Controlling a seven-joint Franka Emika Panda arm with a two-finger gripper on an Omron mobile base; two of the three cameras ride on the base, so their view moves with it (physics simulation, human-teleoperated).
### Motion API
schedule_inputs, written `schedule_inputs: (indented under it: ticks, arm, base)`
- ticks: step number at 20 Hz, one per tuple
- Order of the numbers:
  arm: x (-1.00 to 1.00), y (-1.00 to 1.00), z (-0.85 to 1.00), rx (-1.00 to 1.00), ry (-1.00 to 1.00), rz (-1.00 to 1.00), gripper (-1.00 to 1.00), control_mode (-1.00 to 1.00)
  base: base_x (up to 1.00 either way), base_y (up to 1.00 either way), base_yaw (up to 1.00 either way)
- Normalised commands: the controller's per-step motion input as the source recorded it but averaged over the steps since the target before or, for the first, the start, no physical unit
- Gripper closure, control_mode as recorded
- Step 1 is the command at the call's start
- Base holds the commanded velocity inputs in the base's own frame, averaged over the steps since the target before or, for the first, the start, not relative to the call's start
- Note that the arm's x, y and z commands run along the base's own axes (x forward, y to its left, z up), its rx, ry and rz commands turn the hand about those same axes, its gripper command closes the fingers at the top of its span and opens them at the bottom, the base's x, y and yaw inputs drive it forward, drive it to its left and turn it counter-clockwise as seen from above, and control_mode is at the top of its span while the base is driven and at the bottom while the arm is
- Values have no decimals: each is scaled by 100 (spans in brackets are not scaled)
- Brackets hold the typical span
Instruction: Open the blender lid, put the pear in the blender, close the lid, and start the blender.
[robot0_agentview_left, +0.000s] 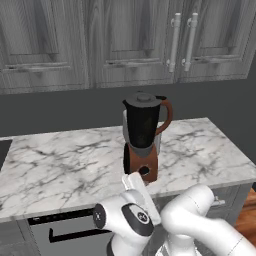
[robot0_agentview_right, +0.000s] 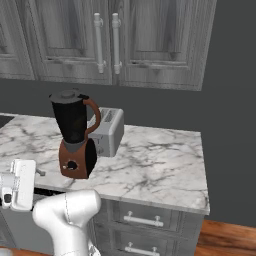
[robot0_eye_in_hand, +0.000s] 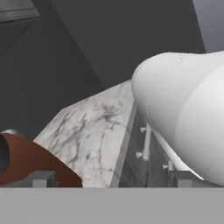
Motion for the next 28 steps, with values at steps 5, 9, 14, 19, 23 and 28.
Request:
schedule_inputs:
  ticks: [5,9,14,19,23,28]
  arm:
    - [23,0,-11,8,0,-20,-100,-100]
    - [22,0,-15,7,-1,-4,-100,-100]
    - [30,0,-21,5,0,0,-100,-100]
    - [26,0,-27,4,0,0,-100,-100]
    - [26,0,-27,2,-1,0,-100,-100]
    - [33,0,-28,0,0,0,-100,-100]
  base:
    - [0,0,0]
    - [0,0,0]
    - [0,0,0]
    - [0,0,0]
    - [0,0,0]
    - [0,0,0]
